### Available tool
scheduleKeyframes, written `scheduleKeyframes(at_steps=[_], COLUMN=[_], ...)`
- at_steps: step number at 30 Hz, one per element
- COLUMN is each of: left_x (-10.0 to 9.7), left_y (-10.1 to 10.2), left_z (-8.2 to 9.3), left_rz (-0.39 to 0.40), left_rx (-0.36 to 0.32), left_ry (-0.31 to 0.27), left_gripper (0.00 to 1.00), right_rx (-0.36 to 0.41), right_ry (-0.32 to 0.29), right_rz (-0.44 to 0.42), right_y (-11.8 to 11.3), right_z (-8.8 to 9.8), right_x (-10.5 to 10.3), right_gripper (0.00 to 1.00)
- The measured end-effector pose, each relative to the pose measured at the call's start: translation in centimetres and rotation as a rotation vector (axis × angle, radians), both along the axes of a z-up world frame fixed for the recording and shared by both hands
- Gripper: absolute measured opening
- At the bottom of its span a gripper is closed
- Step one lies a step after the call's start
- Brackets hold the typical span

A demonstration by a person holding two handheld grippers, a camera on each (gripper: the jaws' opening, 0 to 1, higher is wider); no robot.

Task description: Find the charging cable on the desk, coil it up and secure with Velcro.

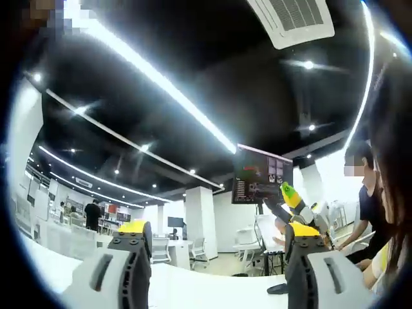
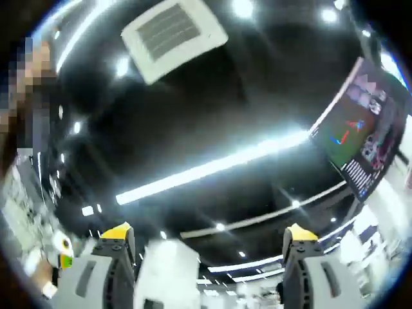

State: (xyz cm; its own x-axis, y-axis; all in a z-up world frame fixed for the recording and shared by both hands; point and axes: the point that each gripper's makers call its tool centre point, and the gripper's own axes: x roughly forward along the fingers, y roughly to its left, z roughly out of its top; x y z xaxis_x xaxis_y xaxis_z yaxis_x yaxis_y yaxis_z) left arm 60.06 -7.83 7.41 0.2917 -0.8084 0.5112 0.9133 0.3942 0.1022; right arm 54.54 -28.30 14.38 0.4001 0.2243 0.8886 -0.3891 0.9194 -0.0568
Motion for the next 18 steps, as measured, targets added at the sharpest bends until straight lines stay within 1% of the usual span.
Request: scheduleKeyframes(at_steps=[1, 2, 3, 4, 6, 7, 8, 9, 10, 12, 14, 15, 16, 18], left_x=[-0.4, -1.0, -1.2, -1.2, -1.3, -1.0, -0.9, -0.7, -0.5, -0.3, 0.1, 0.6, 1.0, 1.9], left_y=[0.0, 0.1, 0.1, 0.1, 0.2, 0.4, 0.6, 0.7, 0.7, 0.5, 0.4, 0.5, 0.5, 1.1], left_z=[0.2, 0.3, 0.3, 0.3, -0.1, -0.3, -0.5, -0.9, -1.4, -2.4, -3.7, -4.7, -5.4, -6.4], left_rz=[-0.011, -0.026, -0.029, -0.03, -0.012, 0.013, 0.022, 0.026, 0.025, 0.027, 0.056, 0.098, 0.14, 0.24], left_rx=[-0.005, -0.006, -0.002, 0.001, 0.032, 0.053, 0.062, 0.075, 0.091, 0.148, 0.23, 0.3, 0.349, 0.433], left_ry=[-0.014, -0.025, -0.025, -0.026, -0.029, -0.021, -0.015, 0.019, 0.053, 0.078, 0.105, 0.107, 0.095, 0.065], left_gripper=[0.85, 0.84, 0.83, 0.84, 0.84, 0.84, 0.84, 0.84, 0.85, 0.85, 0.87, 0.88, 0.88, 0.88], right_rx=[0.005, -0.019, -0.052, -0.06, -0.117, -0.133, -0.137, -0.142, -0.131, -0.061, -0.037, -0.051, -0.066, -0.195], right_ry=[-0.029, -0.043, -0.006, 0.019, 0.055, 0.088, 0.09, 0.098, 0.127, 0.221, 0.279, 0.285, 0.292, 0.292], right_rz=[0.013, 0.01, -0.018, -0.034, -0.071, -0.111, -0.116, -0.125, -0.14, -0.155, -0.16, -0.164, -0.172, -0.238], right_y=[0.0, 0.4, 0.7, 0.8, 1.7, 2.0, 2.2, 2.5, 2.3, 1.4, 1.2, 1.4, 1.6, 2.6], right_z=[0.2, 0.2, -0.1, -0.3, -0.6, -0.8, -0.8, -0.9, -1.1, -1.8, -2.4, -2.5, -2.6, -3.1], right_x=[-0.6, -0.9, -0.8, -0.6, -0.7, -0.8, -1.0, -1.3, -1.3, -1.0, -0.8, -0.8, -0.7, -0.1], right_gripper=[0.95, 0.95, 0.95, 0.95, 0.95, 0.95, 0.95, 0.95, 0.95, 0.95, 0.95, 0.95, 0.95, 0.95])
